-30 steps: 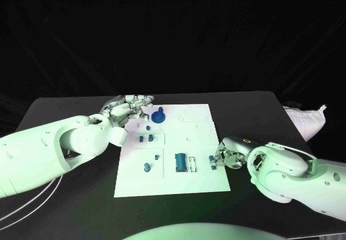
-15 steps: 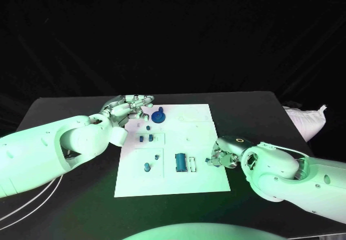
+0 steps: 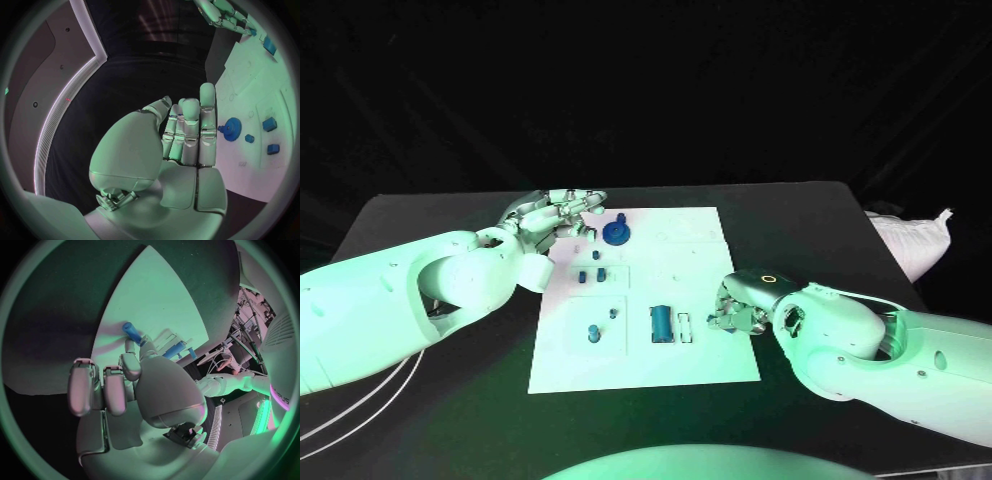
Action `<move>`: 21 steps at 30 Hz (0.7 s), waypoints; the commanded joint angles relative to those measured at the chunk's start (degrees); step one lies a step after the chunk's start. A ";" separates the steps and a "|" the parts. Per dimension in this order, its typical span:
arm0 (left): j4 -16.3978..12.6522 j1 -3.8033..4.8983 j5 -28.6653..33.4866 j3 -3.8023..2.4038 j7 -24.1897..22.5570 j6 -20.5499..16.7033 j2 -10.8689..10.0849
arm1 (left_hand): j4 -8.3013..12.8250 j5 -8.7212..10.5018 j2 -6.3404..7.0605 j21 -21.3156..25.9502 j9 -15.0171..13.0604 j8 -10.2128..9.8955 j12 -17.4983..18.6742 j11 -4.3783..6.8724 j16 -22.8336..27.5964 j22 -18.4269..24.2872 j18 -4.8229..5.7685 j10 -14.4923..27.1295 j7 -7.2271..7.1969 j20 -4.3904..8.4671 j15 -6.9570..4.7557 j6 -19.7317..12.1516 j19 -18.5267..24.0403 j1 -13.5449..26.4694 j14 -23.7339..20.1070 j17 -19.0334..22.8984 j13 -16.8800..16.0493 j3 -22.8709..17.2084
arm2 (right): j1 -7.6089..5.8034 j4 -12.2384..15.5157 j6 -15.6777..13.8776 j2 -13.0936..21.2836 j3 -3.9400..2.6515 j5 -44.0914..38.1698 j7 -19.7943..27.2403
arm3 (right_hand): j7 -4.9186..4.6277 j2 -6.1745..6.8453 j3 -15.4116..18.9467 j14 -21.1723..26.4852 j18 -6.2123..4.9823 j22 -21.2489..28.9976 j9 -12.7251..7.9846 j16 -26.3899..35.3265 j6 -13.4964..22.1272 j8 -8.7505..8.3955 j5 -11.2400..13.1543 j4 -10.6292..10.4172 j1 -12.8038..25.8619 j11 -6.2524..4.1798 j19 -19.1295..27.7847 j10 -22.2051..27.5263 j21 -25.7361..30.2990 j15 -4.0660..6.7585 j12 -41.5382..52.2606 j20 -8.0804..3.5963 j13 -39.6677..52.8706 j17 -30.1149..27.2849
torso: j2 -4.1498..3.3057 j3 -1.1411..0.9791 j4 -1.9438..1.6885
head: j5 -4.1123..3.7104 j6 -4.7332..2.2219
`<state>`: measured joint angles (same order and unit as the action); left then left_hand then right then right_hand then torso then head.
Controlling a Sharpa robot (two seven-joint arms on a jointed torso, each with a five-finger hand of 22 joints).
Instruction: Assemble the parts on the task board
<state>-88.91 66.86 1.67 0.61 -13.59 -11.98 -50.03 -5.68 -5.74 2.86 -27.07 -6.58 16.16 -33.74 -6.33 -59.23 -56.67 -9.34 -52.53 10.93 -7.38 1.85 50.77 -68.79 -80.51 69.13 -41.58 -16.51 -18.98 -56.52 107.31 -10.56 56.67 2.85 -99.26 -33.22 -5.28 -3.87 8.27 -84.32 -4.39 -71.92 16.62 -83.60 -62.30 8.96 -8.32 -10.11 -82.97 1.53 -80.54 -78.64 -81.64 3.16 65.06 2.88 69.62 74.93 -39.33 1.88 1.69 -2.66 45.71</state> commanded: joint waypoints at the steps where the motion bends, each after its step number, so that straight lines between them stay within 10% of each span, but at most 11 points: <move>1: -0.11 -0.01 -0.18 -0.02 -0.24 0.97 0.01 | -0.02 0.15 0.18 0.28 0.08 0.27 -0.28 0.00 0.31 0.06 -1.09 0.24 -0.01 -0.07 -0.12 -0.26 0.06 -0.04 -0.42 0.09 0.07 0.22 | 0.92 -0.76 6.78 0.01 0.79 -0.23 -0.94 | -0.01 0.80 -0.32 -4.27 0.53 0.05 -0.48 -0.33 0.10 -0.38 0.20 0.02 0.19 -0.88 -0.20 -1.04 -0.01 0.13 3.41 0.18 3.81 7.39 | 0.03 0.02 -0.01 | 0.00 0.06; 21: -0.10 -0.01 -0.18 0.02 -0.17 1.09 -0.09 | -0.02 0.15 0.18 0.28 0.08 0.27 -0.28 0.00 0.31 0.06 -1.09 0.24 -0.01 -0.07 -0.12 -0.26 0.06 -0.04 -0.42 0.09 0.07 0.22 | 0.99 0.31 5.62 1.09 0.80 -5.14 -0.67 | -0.47 4.44 -1.20 -4.09 0.47 0.45 -0.42 -0.37 0.57 -0.96 -0.04 -0.79 2.51 -0.41 -0.03 0.01 0.36 -0.30 2.25 0.59 3.27 7.51 | -0.01 0.00 -0.02 | 0.05 0.18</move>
<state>-88.92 66.86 1.66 0.65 -13.50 -11.95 -50.15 -5.68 -5.75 2.86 -27.07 -6.58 16.16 -33.74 -6.33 -59.23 -56.67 -9.34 -52.53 10.93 -7.38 1.85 50.77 -68.79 -80.50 69.13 -41.58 -16.51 -18.98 -56.29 108.34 -8.76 57.52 2.98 -103.91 -32.87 -5.55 -0.03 7.40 -84.13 -4.39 -71.51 16.12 -83.60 -61.96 8.16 -7.98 -10.99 -80.43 1.58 -80.75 -78.70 -81.63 2.95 65.05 3.09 68.11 74.92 -39.31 1.85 1.70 -2.61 45.81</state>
